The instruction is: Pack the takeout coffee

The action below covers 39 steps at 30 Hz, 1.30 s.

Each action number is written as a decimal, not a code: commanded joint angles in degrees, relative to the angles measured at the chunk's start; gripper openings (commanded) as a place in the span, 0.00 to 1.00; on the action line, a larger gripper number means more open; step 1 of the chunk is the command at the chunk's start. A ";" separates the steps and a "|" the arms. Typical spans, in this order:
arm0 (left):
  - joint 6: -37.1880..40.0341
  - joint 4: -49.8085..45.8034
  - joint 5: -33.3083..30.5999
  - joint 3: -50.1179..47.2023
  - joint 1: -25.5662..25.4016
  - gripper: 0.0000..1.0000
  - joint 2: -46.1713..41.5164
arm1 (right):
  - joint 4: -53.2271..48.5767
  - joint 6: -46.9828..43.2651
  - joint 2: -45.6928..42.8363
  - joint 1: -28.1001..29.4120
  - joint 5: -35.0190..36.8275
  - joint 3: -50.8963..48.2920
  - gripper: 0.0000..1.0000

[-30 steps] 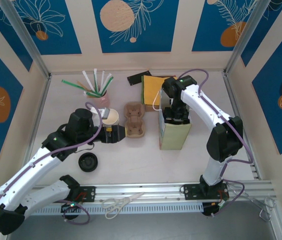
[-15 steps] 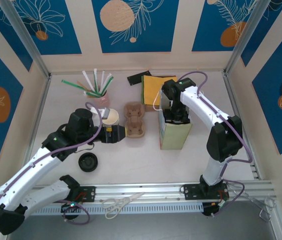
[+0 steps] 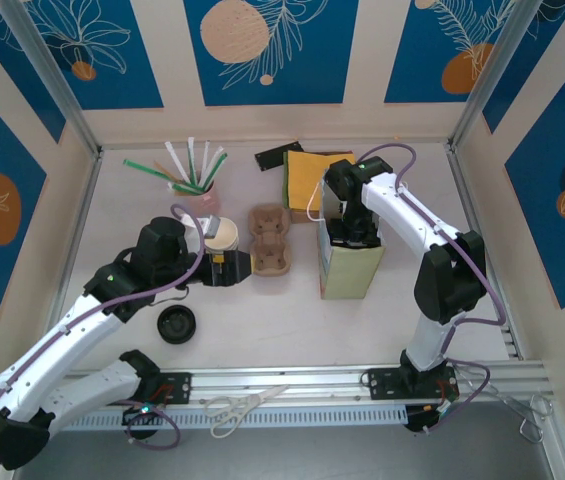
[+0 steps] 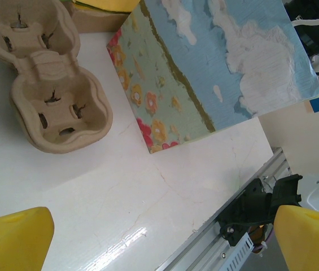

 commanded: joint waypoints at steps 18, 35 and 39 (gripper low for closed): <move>0.72 0.96 1.31 0.70 -0.31 1.00 0.39 | 0.59 -0.57 0.88 -0.43 -1.01 -0.88 0.66; 0.70 0.62 1.22 0.75 -0.31 1.00 0.25 | 2.51 -0.83 1.82 -0.66 -1.18 -2.30 0.66; 0.69 0.53 1.14 0.73 -0.28 1.00 0.21 | 3.22 -0.92 2.11 -0.67 -1.19 -2.90 0.66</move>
